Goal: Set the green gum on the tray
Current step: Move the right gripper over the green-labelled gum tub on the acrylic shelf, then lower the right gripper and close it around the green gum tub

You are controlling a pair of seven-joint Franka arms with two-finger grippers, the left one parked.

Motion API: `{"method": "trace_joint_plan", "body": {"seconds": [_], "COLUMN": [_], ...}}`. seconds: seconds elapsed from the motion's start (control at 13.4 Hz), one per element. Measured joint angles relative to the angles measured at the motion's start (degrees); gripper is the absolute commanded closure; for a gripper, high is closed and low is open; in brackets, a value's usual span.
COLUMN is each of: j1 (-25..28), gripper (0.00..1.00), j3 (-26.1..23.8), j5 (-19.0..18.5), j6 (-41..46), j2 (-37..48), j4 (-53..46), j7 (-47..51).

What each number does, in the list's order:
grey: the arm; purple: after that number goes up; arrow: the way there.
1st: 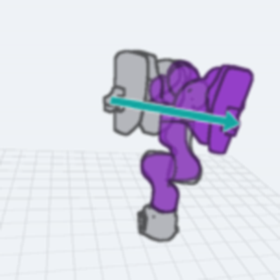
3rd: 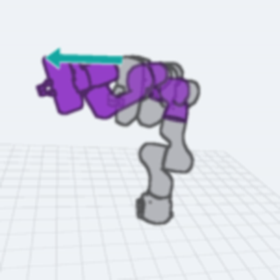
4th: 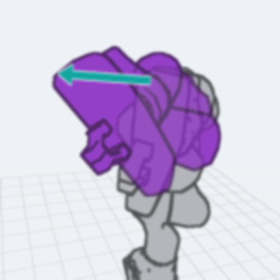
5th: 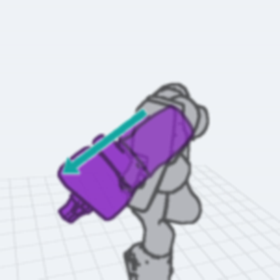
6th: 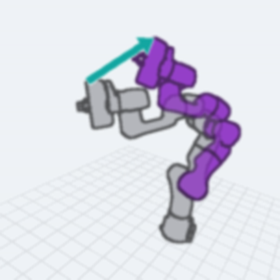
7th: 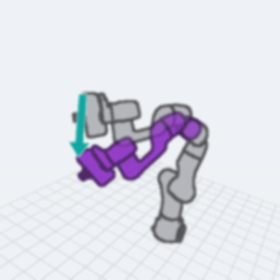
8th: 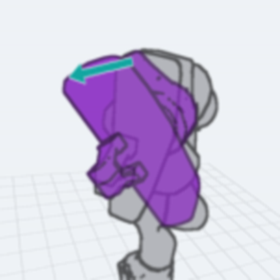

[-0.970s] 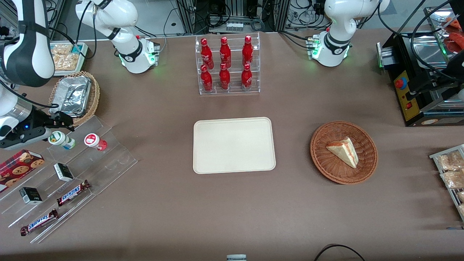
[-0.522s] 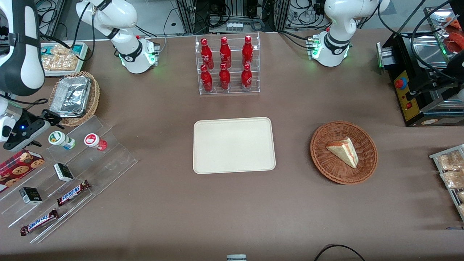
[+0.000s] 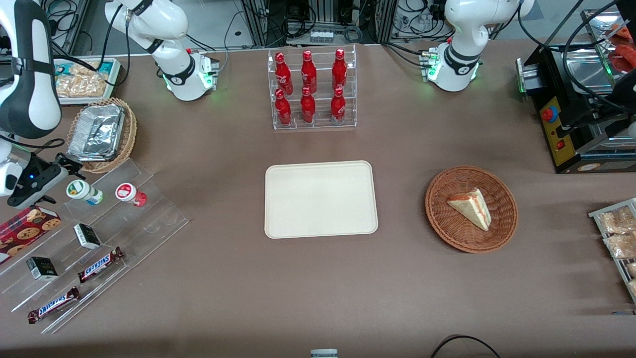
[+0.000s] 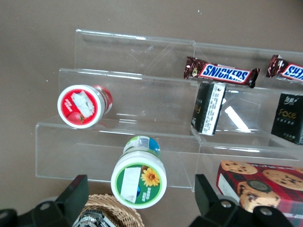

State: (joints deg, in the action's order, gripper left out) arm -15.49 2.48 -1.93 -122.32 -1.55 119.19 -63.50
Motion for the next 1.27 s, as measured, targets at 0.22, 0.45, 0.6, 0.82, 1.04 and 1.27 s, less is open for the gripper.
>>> {"method": "trace_joint_plan", "body": {"seconds": [0.22,0.45,0.6,0.82,1.04,1.27], "j1": [-0.62,-0.62,-0.77,-0.99,-1.0,-1.02], "gripper": [0.0,0.0,0.02,0.5,1.0,1.0], "j3": [0.0,-0.01,0.0,0.01,0.0,0.0], "j5": [0.17,0.24,0.25,0.26,0.26,0.26], "j6": [-2.75,-4.83,-6.69,-9.05,-9.68,-9.64], "j2": [0.05,0.1,0.1,0.09,0.09,0.27], "j4": [2.54,4.22,5.5,7.13,7.68,7.72], "j7": [0.0,0.0,0.01,0.01,0.01,0.01]}}
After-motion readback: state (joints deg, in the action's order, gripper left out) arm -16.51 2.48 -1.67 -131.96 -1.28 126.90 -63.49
